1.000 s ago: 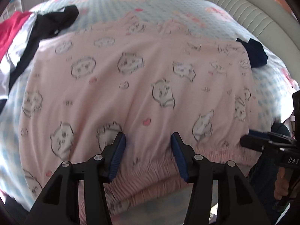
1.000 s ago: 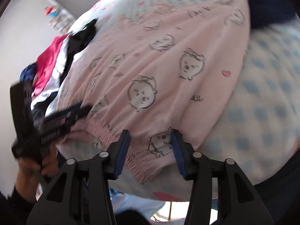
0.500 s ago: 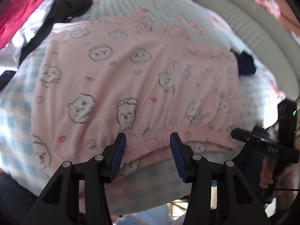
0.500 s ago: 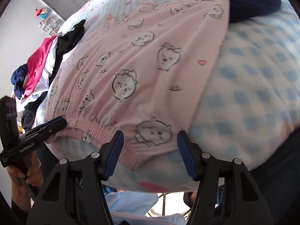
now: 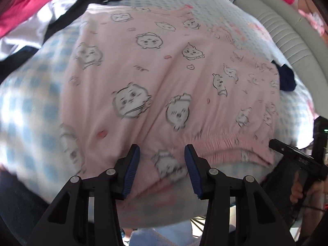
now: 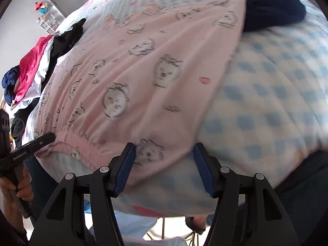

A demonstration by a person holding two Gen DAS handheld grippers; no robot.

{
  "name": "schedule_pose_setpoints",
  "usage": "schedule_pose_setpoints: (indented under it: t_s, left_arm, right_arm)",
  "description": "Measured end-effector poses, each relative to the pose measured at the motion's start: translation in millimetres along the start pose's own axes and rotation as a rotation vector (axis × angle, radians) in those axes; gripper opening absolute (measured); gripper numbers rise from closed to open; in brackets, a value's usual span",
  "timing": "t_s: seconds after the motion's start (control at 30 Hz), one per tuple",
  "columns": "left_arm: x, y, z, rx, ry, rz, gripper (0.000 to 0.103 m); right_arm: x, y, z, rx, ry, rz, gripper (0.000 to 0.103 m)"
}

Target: Fold clothes

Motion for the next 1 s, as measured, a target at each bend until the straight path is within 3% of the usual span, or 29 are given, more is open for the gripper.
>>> schedule_pose_setpoints:
  t_s: [0.07,0.2,0.33,0.47,0.57,0.63,0.7,0.77,0.87,1.0]
  left_arm:
    - [11.8,0.9,0.6,-0.011,-0.033,0.009,0.047]
    - [28.5,-7.8,-12.0,-0.019,-0.110,0.103,0.046]
    - [13.5,-12.6,-21.3,-0.033,-0.077,0.051,0.045]
    - [-8.4,2.8,-13.4,-0.038,0.034,-0.096,0.043]
    - [7.8,6.4,-11.8,-0.044,-0.014,-0.085,0.043]
    - [23.2,4.2,-13.0,-0.070,-0.077,-0.090,0.043]
    - [31.3,1.3,-13.2,-0.092,-0.113,-0.084,0.039]
    - [31.2,-1.5,-11.7,-0.104,-0.111,-0.069,0.026]
    - [25.2,-12.7,-6.5,-0.143,-0.103,-0.028,0.026]
    - [12.6,-29.2,0.3,-0.238,-0.071,-0.045,0.026]
  right_arm:
    - [5.4,-7.5,0.7,-0.014,0.000,0.019,0.060]
    - [19.3,-9.8,-3.0,-0.008,-0.048,0.029,0.060]
    - [17.5,21.0,-11.4,0.039,-0.071,-0.026,0.060]
    - [-5.3,33.4,-9.1,0.046,0.005,-0.026,0.060]
    - [-4.1,21.8,-8.7,-0.015,0.008,-0.066,0.059]
    - [4.9,16.7,-10.8,-0.012,-0.007,-0.028,0.059]
    - [20.9,17.3,-17.6,0.011,-0.060,-0.019,0.060]
    - [36.0,26.5,-24.1,0.042,-0.118,-0.032,0.060]
    - [44.2,58.6,-24.8,0.144,-0.144,-0.075,0.058]
    - [31.2,101.4,-4.2,0.298,-0.075,-0.135,0.058]
Point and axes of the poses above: each gripper's, at about its wrist camera, not at the fingertips, and x roughly against the way its jaws point, y to its left, z to its underside, the point moved 6 cm from there along -x, roughly the way its jaws point, and after that the axes turned 2 degrees about z, right-handed, at the moved point
